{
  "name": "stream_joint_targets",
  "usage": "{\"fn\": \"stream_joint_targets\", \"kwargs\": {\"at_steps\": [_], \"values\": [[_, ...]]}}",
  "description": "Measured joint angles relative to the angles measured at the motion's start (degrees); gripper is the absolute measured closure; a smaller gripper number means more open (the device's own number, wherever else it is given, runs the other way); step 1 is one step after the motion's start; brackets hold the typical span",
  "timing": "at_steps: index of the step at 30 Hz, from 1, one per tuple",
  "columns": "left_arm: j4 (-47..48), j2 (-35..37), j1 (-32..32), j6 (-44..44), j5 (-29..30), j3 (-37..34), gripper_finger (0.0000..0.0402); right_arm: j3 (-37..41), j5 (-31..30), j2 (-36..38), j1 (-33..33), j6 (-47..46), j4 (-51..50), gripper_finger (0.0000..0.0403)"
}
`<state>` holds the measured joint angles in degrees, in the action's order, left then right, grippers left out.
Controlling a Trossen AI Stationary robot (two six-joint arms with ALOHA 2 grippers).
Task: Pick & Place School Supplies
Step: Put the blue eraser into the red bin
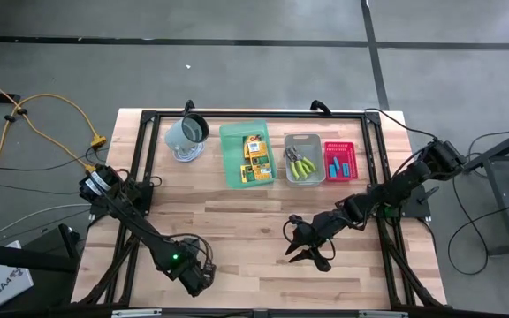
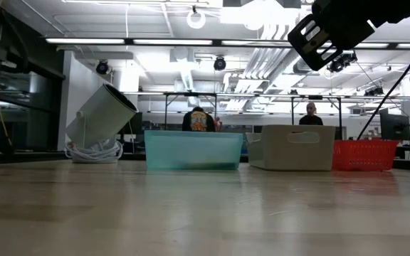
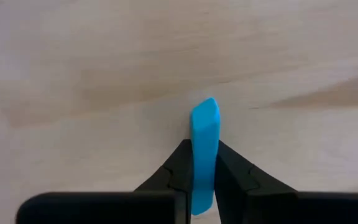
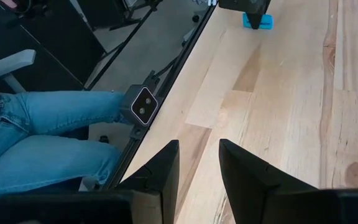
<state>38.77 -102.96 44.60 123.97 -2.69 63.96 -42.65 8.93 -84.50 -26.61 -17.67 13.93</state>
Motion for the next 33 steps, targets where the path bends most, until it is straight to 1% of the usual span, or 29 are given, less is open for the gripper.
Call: {"fn": "stream_joint_targets", "kwargs": {"at_steps": [5, 10, 14, 17, 20, 23, 25, 30, 33], "values": [[-2.5, 0.2, -1.8, -7.4, 4.4, 0.0, 0.037, 0.0, 0.0, 0.0, 0.0, 0.0, 0.0, 0.0298], [-2.6, 2.1, -5.8, -15.8, 9.1, 0.0, 0.037, 0.0, -0.5, 0.0, 0.0, 0.0, -0.2, 0.0298], [-3.3, 3.8, -11.2, -24.6, 9.1, 0.0, 0.0369, 0.0, -2.9, 0.0, 0.0, 0.0, -1.2, 0.0298], [-5.1, 4.9, -15.7, -32.6, 9.1, 0.0, 0.0369, 0.0, -3.2, 0.0, 0.0, 0.0, -3.3, 0.0298], [-9.8, 5.2, -19.8, -41.6, 9.1, 0.0, 0.0369, 0.0, -6.3, 0.0, 0.0, 0.0, -5.2, 0.0298], [-17.1, 5.2, -22.9, -52.1, 9.1, 0.0, 0.0369, 0.0, -10.2, 0.0, 0.0, 0.0, -6.9, 0.0298], [-22.0, 5.3, -24.6, -58.7, 9.1, 0.0, 0.0369, 0.0, -11.7, 0.0, 0.0, -0.4, -7.5, 0.0298], [-33.6, 5.3, -27.0, -73.2, 9.1, 0.1, 0.0369, 0.0, -14.8, 0.0, 0.0, -2.2, -7.5, 0.0298], [-37.8, 5.3, -27.3, -79.6, 9.0, 0.1, 0.0369, 0.0, -17.7, 0.0, 0.0, -2.1, -6.3, 0.0298]]}}
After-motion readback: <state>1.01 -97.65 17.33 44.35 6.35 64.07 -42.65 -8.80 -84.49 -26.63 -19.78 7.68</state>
